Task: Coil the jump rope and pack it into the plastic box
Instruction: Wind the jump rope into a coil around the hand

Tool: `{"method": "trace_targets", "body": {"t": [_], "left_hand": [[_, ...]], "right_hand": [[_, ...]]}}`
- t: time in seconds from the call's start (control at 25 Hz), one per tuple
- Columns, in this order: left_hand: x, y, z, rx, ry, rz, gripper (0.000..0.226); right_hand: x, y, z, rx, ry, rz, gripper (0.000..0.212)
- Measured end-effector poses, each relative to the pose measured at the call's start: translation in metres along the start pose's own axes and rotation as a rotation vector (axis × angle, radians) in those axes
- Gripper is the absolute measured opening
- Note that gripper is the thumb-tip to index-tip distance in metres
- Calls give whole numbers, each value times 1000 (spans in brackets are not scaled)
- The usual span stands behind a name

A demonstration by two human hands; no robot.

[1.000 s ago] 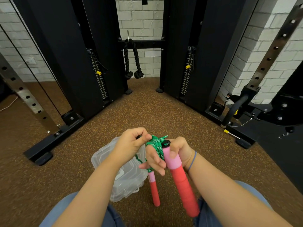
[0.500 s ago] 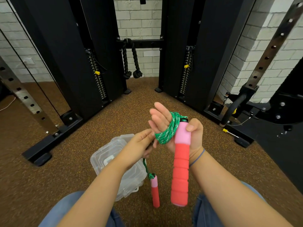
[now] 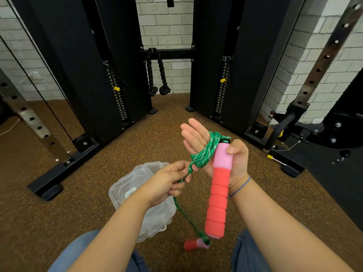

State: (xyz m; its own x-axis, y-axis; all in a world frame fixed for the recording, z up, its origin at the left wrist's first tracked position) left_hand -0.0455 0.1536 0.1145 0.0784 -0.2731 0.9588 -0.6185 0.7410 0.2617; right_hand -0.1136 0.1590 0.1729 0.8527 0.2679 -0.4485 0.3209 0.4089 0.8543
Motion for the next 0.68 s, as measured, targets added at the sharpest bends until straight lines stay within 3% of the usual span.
{"method": "trace_targets", "body": {"t": [0.2,0.32,0.48,0.68], "left_hand": [[8,1,-1,46,28,-21,17],[7,-6,-1,159,82,129,32],[5,-9,0,209,92,195,36],[9,-6,-2,158,75,563,28]], "right_hand": [[1,6,2,32,32,-64,81],[3,8,2,49,98,-67,80],[11,6,3,109,126,-447,84],[14,3,5,111,142,-544,94]]}}
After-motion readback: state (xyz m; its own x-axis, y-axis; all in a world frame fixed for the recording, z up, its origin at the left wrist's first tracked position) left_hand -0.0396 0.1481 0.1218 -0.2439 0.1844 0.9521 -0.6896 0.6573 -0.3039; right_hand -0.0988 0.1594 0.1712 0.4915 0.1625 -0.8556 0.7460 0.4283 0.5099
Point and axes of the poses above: each hand's wrist, its own z-axis towards the middle knuckle, its own y-axis out of the palm, x = y × z, the point moved 8 cm from there along z, towards the middle knuckle, and after that the axes turned 5 degrees about y, right-handed, at the moved point
